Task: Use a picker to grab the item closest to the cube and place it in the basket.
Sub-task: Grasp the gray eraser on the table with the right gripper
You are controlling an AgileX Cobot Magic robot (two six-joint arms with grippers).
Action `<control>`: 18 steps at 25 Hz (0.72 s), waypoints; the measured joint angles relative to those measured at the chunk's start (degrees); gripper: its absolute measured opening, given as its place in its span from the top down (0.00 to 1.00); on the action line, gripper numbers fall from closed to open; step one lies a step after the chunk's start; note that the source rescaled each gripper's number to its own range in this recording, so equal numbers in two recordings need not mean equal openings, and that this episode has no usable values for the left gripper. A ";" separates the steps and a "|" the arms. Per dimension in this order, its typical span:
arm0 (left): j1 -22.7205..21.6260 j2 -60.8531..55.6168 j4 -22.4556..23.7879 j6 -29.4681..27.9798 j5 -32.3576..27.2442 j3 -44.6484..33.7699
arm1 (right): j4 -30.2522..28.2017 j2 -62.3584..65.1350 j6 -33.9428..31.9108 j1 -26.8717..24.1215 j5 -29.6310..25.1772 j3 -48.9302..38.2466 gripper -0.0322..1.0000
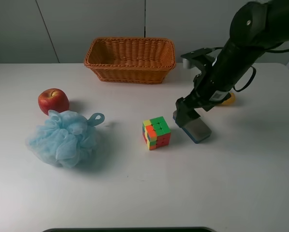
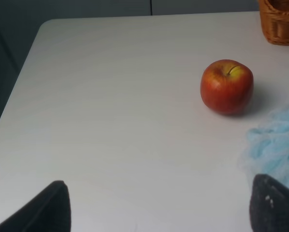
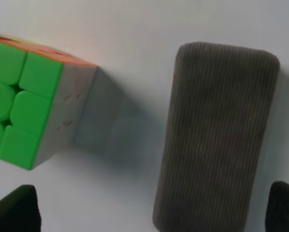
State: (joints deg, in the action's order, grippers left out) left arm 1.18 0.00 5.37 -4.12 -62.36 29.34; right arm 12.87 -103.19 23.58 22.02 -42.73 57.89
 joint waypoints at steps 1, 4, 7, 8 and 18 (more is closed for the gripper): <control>0.00 0.00 0.00 0.00 0.00 0.00 | 0.00 -1.35 0.00 0.00 1.08 0.00 0.00; 0.00 0.00 0.00 0.00 0.00 0.00 | 0.00 -4.83 0.00 0.00 4.08 0.02 0.00; 0.00 0.00 0.00 0.00 0.00 0.00 | 0.00 -8.02 0.00 0.00 7.34 0.12 0.00; 0.00 0.00 0.00 0.00 0.00 0.00 | 0.00 -8.93 0.00 0.00 8.16 0.12 0.00; 0.00 0.00 0.00 0.00 0.00 0.00 | 0.00 -10.99 0.00 0.00 10.86 0.12 0.00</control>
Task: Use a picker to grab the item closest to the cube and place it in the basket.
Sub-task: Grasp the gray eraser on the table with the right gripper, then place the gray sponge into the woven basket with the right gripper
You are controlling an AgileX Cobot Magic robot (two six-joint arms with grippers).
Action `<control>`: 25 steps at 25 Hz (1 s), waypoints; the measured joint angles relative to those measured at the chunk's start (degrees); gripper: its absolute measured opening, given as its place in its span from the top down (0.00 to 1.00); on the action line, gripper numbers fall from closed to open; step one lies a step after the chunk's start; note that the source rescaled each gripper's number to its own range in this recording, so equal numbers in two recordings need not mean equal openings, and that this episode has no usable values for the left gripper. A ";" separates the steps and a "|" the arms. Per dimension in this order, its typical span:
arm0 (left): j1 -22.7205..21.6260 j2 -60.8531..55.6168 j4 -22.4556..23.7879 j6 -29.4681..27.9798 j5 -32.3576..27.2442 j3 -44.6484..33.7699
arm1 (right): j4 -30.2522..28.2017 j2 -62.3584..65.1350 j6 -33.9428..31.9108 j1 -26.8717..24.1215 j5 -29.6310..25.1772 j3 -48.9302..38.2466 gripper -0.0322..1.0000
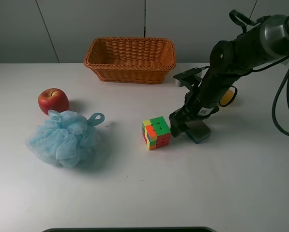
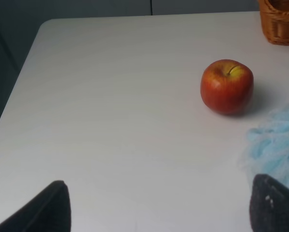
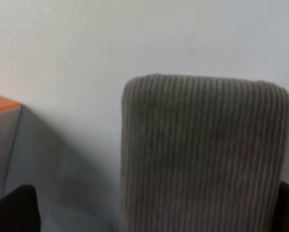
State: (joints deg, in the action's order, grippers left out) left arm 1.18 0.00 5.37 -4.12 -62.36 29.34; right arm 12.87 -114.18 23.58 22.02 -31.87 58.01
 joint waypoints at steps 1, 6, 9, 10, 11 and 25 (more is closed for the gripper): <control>0.00 0.00 0.00 0.00 0.00 0.00 | 0.00 -0.05 0.00 0.00 0.14 0.00 0.00; 0.00 0.00 0.00 0.00 0.00 0.00 | -0.10 -0.18 0.00 0.00 0.25 0.00 0.08; 0.00 0.00 0.00 0.00 0.00 0.00 | -0.10 -0.27 0.11 0.00 0.25 0.00 0.87; 0.00 0.00 0.00 0.00 0.00 0.00 | -0.10 -0.27 0.11 0.00 0.25 0.00 0.97; 0.00 0.00 0.00 0.00 0.00 0.00 | -0.26 -0.27 0.11 0.00 0.25 0.00 0.93; 0.00 0.00 0.00 0.00 0.00 0.00 | -0.72 1.54 0.11 0.00 -2.52 0.00 0.93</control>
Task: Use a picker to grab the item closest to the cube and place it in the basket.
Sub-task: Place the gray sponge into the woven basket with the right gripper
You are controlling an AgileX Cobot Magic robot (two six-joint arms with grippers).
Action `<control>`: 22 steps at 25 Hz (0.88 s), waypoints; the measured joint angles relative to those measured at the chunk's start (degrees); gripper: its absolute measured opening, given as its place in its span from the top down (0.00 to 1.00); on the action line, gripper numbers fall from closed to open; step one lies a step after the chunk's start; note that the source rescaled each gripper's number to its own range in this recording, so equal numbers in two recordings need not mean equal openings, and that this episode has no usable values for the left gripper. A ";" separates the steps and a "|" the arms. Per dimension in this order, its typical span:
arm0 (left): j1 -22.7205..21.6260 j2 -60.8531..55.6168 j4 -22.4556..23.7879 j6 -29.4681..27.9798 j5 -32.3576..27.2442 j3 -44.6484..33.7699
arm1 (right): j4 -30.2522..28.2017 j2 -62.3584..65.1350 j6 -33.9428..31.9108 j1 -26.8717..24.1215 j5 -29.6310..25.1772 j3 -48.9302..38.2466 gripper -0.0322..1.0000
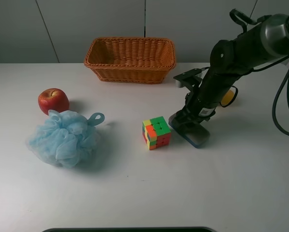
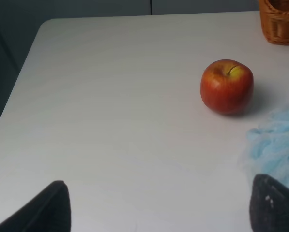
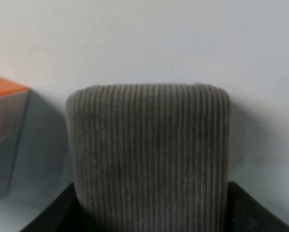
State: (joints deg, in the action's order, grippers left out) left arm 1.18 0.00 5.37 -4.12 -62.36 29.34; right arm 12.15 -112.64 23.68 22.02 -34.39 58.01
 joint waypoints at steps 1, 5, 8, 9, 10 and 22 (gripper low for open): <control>0.00 0.00 0.00 0.00 0.00 0.00 | -0.13 1.36 0.00 0.00 -1.05 0.25 0.93; 0.00 0.00 0.00 0.00 0.00 0.00 | -1.33 8.81 -0.88 -0.12 -6.02 4.70 0.93; 0.00 0.00 0.00 0.00 0.00 0.00 | -2.13 14.50 -1.43 -0.22 -7.65 11.44 0.93; 0.00 0.00 0.00 0.00 0.00 0.00 | -2.13 16.01 -1.55 -0.22 -7.79 13.64 0.93; 0.00 0.00 0.00 0.00 0.00 0.00 | -2.13 16.88 -1.55 -0.22 -7.88 16.41 0.93; 0.00 0.00 0.00 0.00 0.00 0.00 | 8.46 0.54 3.76 3.39 5.16 45.83 0.93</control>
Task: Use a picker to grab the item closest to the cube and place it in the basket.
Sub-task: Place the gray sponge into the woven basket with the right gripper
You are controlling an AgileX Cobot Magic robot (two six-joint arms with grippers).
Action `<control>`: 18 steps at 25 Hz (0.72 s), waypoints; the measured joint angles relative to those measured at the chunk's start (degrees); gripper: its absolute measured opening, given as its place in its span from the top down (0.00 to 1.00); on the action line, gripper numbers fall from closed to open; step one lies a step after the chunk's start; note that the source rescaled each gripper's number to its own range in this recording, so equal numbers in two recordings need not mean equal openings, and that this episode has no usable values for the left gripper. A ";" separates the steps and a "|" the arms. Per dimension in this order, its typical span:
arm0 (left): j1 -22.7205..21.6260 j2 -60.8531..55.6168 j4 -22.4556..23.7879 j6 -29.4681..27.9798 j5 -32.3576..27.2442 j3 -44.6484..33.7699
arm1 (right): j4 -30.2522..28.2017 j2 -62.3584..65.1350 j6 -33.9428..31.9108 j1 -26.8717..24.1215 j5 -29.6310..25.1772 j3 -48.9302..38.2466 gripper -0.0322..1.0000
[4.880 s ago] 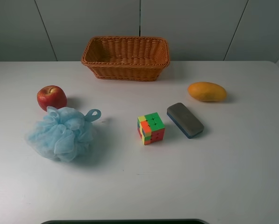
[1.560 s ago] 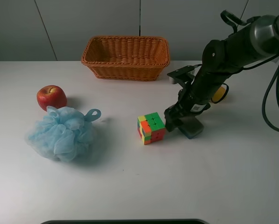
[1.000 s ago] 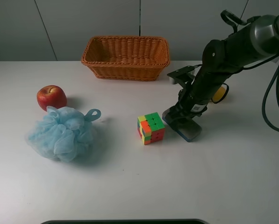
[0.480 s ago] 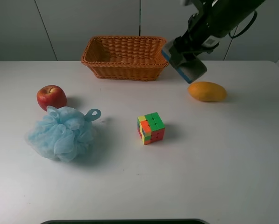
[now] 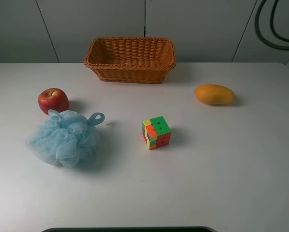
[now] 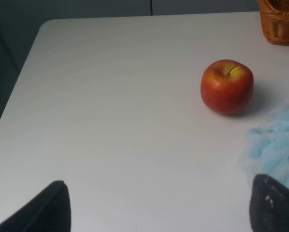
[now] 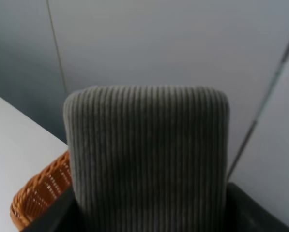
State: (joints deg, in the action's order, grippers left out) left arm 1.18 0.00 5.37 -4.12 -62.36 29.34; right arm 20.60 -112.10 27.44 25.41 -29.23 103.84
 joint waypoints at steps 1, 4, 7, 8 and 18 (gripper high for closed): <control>0.00 0.00 0.00 0.00 0.00 0.00 | 0.50 -3.46 0.10 0.47 0.26 2.21 0.93; 0.00 0.00 0.00 0.00 0.00 0.00 | 2.75 -12.86 0.10 2.20 0.26 9.70 0.93; 0.00 0.00 0.00 0.11 0.00 0.00 | 4.76 -20.73 0.21 2.83 0.26 15.05 0.93; 0.00 0.00 0.00 0.11 0.00 0.00 | 5.34 -22.99 0.21 2.83 0.26 16.43 0.93; 0.00 0.00 0.00 0.23 0.00 0.00 | 6.00 -29.44 0.21 2.83 -0.07 18.64 0.93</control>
State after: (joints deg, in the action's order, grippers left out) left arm 1.18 0.00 5.37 -3.90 -62.36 29.34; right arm 26.61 -141.54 27.65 28.25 -29.29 122.48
